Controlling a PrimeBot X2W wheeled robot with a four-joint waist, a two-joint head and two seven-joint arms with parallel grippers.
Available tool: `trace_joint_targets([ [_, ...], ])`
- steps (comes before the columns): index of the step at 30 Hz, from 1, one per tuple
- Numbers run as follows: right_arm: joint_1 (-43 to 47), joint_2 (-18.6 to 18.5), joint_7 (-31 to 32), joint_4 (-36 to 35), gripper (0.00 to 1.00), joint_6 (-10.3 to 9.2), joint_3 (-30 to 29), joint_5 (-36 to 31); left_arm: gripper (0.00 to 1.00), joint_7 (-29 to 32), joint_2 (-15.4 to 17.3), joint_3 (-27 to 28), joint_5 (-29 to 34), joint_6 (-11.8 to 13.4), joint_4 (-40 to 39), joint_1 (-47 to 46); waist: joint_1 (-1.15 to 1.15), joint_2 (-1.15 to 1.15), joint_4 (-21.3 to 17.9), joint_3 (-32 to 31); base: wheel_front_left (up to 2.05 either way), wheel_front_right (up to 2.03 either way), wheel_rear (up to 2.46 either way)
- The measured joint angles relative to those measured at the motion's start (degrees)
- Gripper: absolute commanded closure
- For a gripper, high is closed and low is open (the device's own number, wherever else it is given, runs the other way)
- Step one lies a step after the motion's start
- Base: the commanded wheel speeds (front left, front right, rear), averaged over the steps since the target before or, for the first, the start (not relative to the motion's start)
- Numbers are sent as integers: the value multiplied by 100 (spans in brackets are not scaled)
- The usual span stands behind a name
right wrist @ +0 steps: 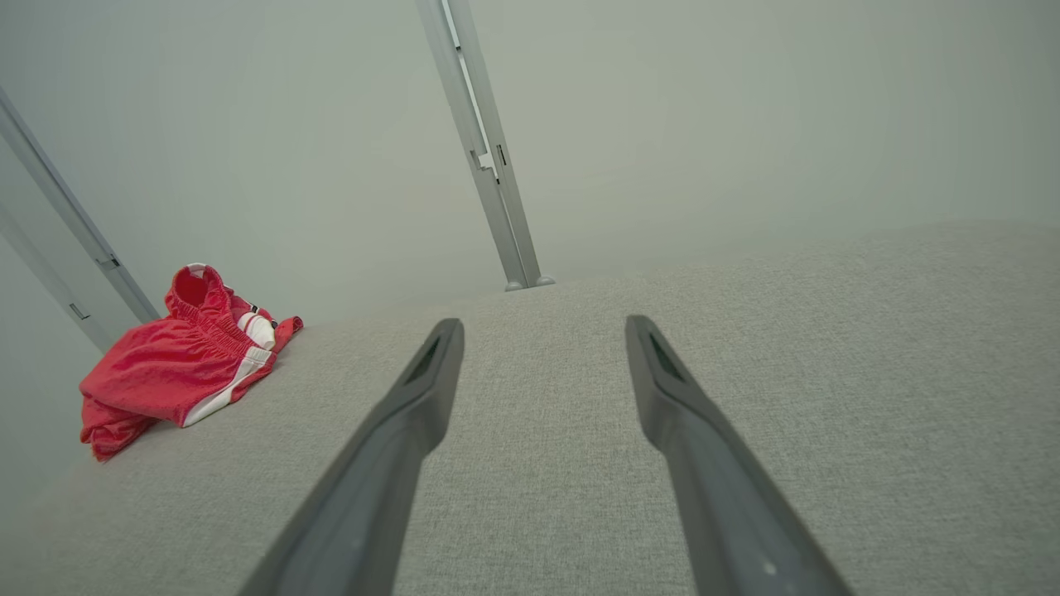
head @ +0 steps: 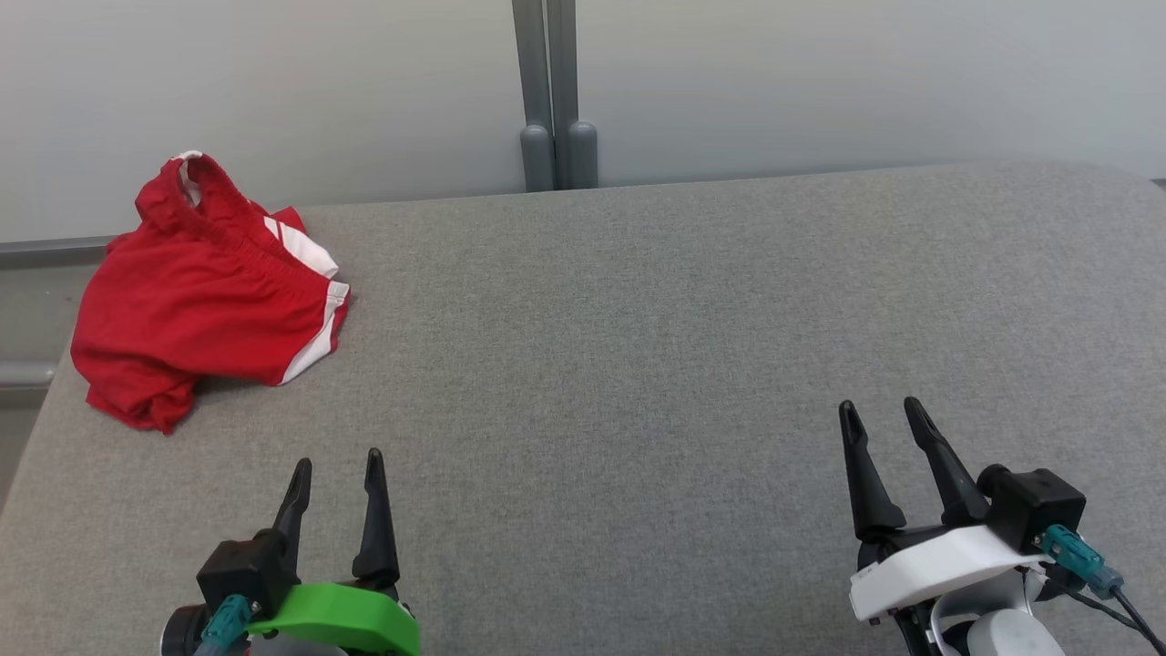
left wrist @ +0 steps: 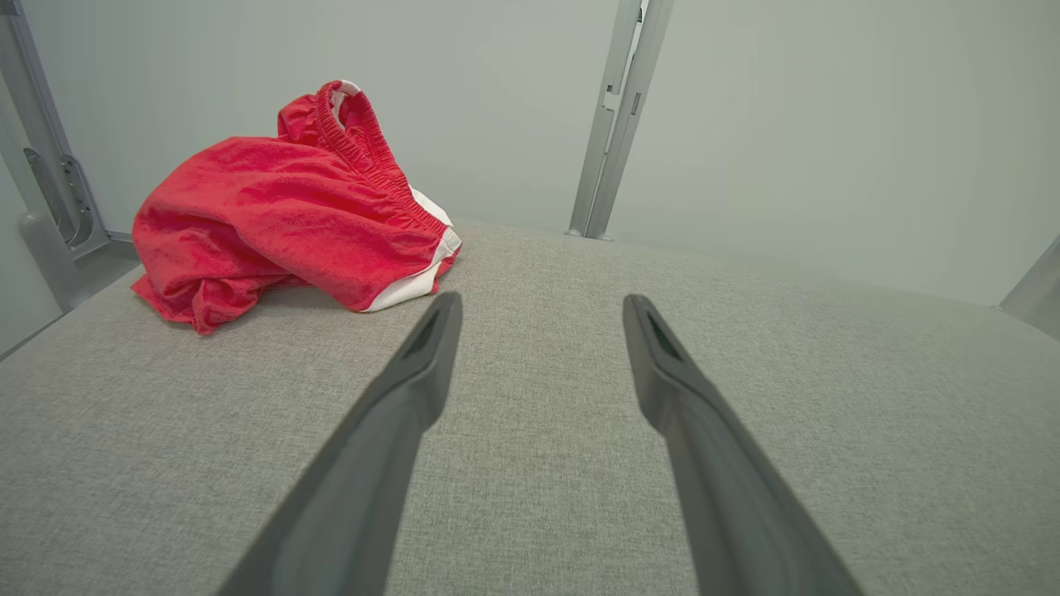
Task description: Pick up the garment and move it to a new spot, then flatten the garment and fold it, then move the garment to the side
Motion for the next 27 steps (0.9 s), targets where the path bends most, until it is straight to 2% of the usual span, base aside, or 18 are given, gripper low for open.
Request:
trace_joint_targets([
  [27,42,-12,-282,-62,0,1,81,-1112,0,-288,9,-188,972,135,-51,86,0,0,-2,-29,0,0,0],
])
